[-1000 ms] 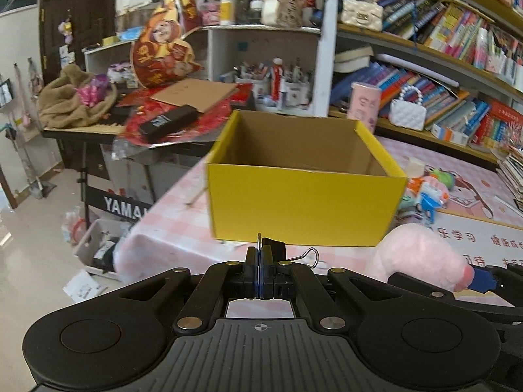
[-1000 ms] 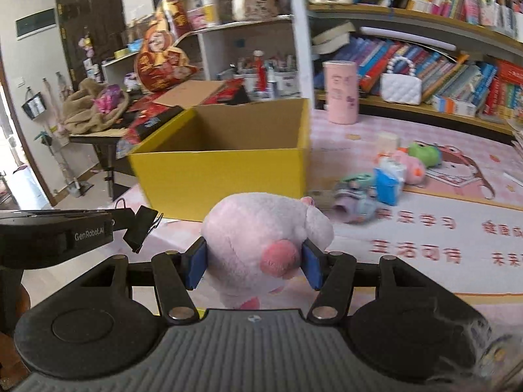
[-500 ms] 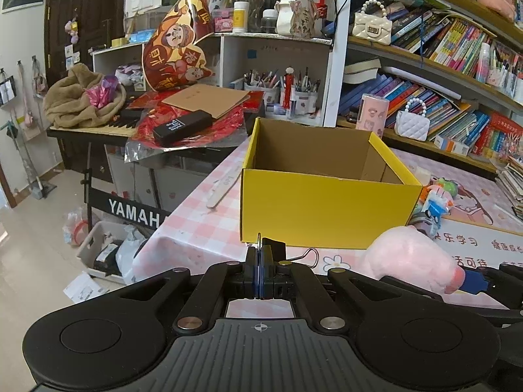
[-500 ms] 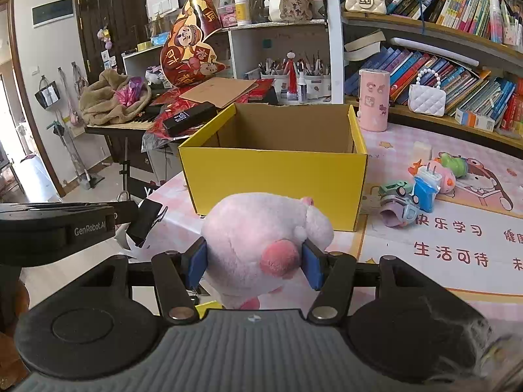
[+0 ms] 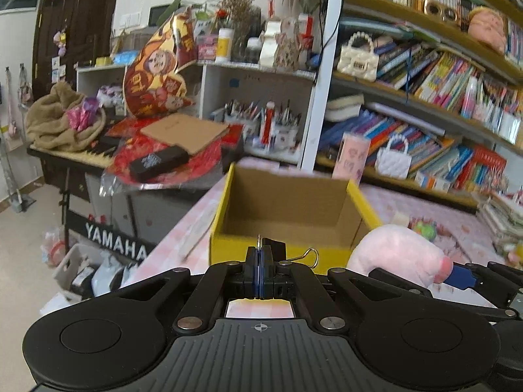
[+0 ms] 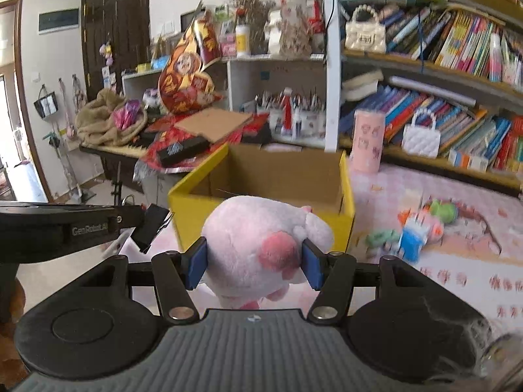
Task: Organize objects
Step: 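Carry the pig into the yellow box with the right tool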
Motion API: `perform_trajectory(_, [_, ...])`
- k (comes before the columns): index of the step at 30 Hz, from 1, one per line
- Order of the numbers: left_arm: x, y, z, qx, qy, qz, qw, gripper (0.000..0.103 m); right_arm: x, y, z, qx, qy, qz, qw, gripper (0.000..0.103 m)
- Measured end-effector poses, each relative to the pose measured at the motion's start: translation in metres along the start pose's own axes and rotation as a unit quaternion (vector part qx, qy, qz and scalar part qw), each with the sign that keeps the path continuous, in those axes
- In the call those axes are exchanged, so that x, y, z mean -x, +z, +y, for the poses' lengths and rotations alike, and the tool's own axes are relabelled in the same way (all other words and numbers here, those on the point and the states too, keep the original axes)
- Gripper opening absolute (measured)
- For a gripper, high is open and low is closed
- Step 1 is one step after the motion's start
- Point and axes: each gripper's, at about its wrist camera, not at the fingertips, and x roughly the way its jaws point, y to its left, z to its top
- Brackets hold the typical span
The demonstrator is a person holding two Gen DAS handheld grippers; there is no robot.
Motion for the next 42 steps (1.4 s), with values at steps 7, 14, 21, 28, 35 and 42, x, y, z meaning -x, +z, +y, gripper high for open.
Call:
perform_trajectory(7, [-0.037, 0.035, -0.015, 0.007, 0.012, -0.024, 0.9996, 0.000, -0.044, 0.039, -0.030, 0.006, -0.008, -0.031, 0.999, 0.056])
perform_trajectory(14, [-0.082, 0.048, -0.026, 0.012, 0.036, -0.009, 0.9992, 0.000, -0.105, 0.059, -0.050, 0.041, 0.023, -0.023, 0.999, 0.056])
perform_trajectory(21, [-0.125, 0.044, -0.032, 0.018, 0.072, 0.030, 0.9968, 0.000, -0.167, 0.051, -0.059, 0.087, 0.066, 0.042, 0.993, 0.056])
perform_trajectory(28, [-0.152, 0.040, -0.040, 0.023, 0.098, 0.060, 0.9932, 0.000, -0.210, 0.044, -0.068, 0.106, 0.123, 0.117, 0.980, 0.058])
perform_trajectory(35, [-0.171, 0.042, -0.051, 0.019, 0.109, 0.075, 0.9910, 0.000, -0.228, 0.050, -0.087, 0.102, 0.142, 0.118, 0.977, 0.047])
perform_trajectory(42, [-0.187, 0.041, -0.062, 0.012, 0.113, 0.085, 0.9899, 0.000, -0.241, 0.057, -0.109, 0.100, 0.125, 0.118, 0.980, 0.049])
